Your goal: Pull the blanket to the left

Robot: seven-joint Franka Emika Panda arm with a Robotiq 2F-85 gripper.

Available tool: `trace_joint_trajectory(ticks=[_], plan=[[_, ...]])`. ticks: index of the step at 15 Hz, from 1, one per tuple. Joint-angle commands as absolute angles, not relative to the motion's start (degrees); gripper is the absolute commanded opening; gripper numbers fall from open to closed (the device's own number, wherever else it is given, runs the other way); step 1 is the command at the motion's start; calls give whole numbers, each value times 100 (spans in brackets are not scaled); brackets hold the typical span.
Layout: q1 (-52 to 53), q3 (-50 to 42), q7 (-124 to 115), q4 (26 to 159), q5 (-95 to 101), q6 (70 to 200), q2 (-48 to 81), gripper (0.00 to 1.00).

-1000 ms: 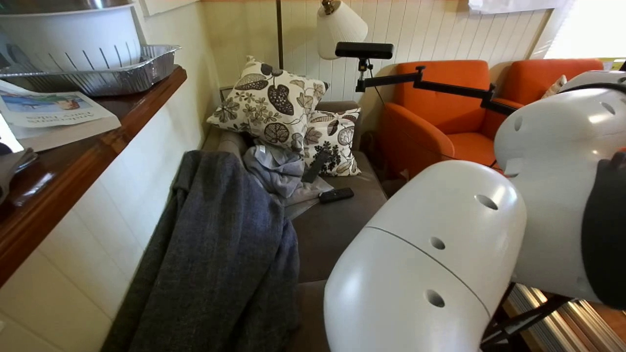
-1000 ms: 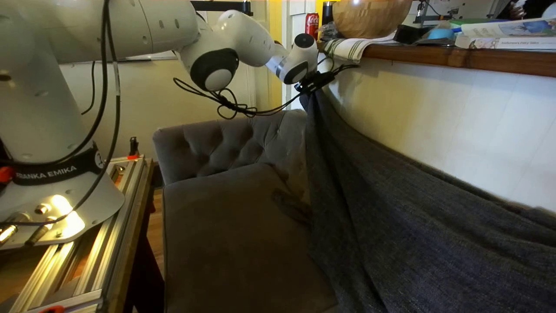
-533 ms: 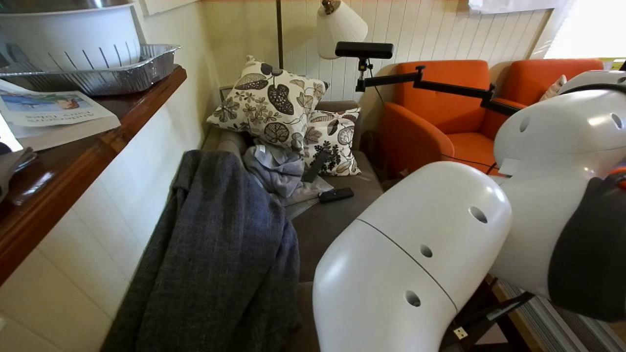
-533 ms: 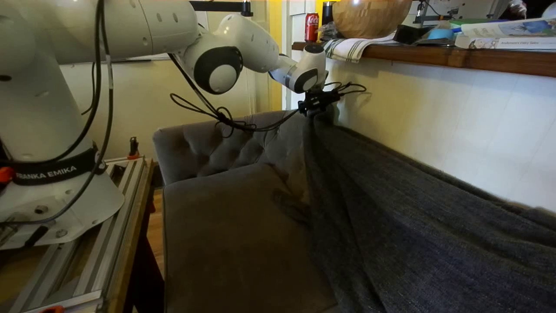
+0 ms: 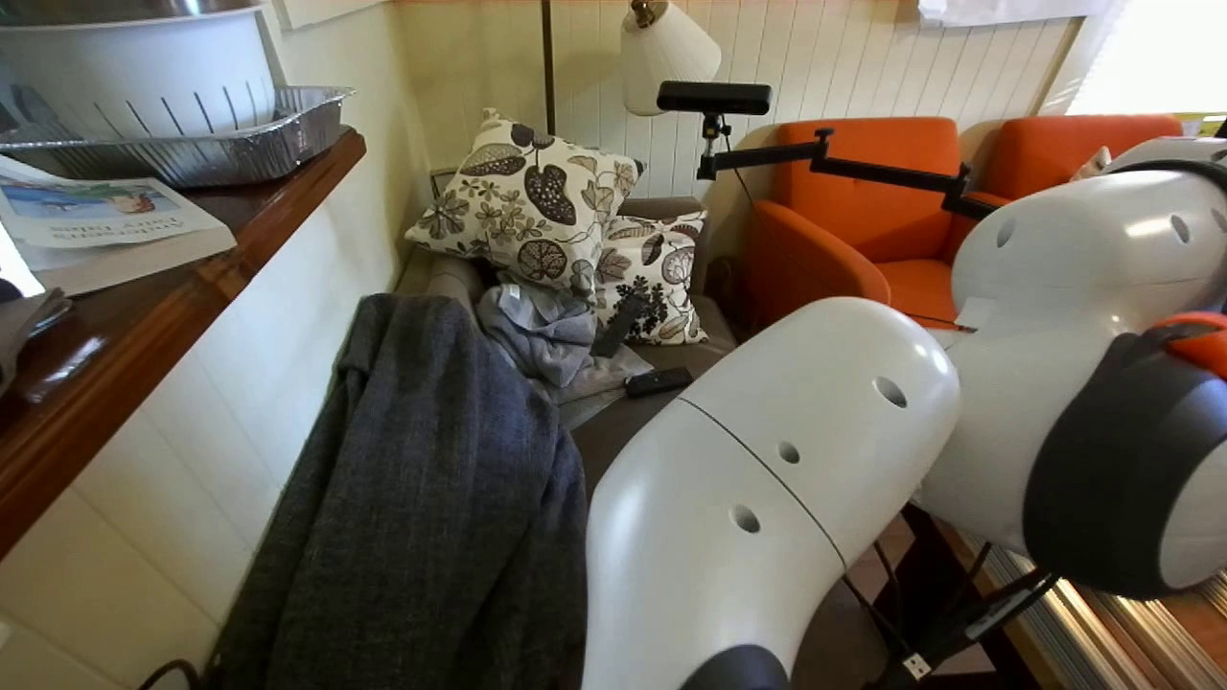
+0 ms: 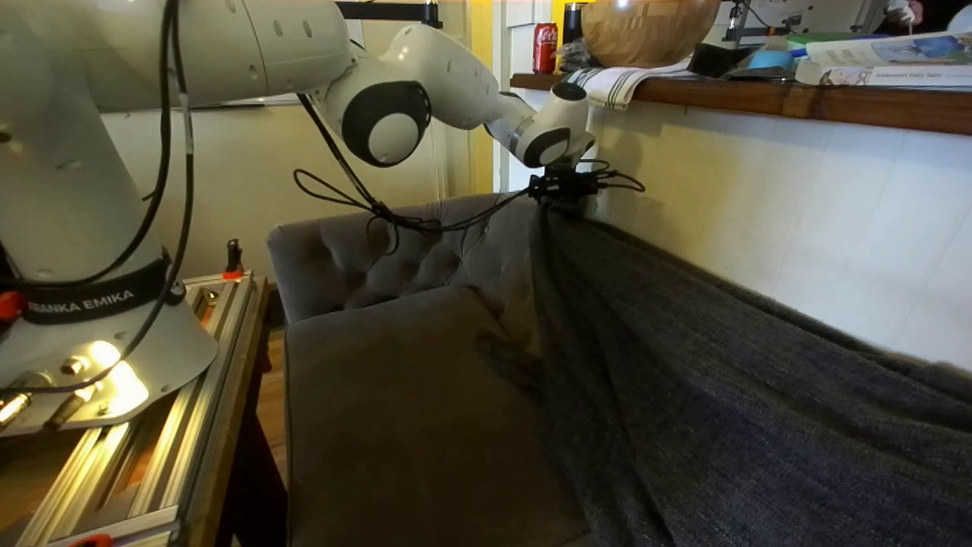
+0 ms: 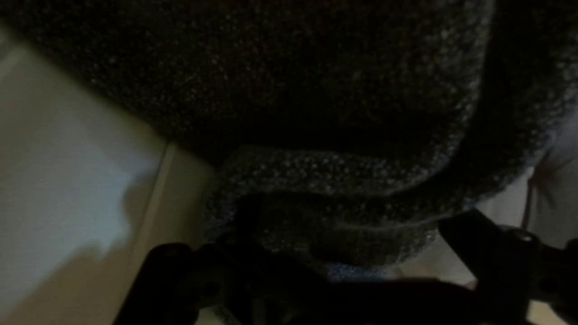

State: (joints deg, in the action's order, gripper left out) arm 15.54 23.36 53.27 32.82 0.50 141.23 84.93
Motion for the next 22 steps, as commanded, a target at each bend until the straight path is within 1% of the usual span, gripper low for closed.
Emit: trace_joint_trajectory(ticks=[1,4,5,8,9,11,13,14,18,22], plan=[[1268,2771,5159,3744,-373,14809,8337,100],[1140,3056,5099,4088,-573,15689,8341,100],[1035,3341,5407,4291,-659,15922,8323,100],[816,3785,5446,5085,-729,16867,8191,100],[640,4150,5777,5419,-678,17043,8153,100],[236,4984,6556,5930,-533,16919,8209,100],[-85,5346,6882,6459,-505,16646,8165,100],[-163,5284,6760,6723,-544,16667,8060,100],[-241,4497,5470,7798,-786,16725,7319,100],[-353,4150,4363,8874,-1041,16931,6754,100]])
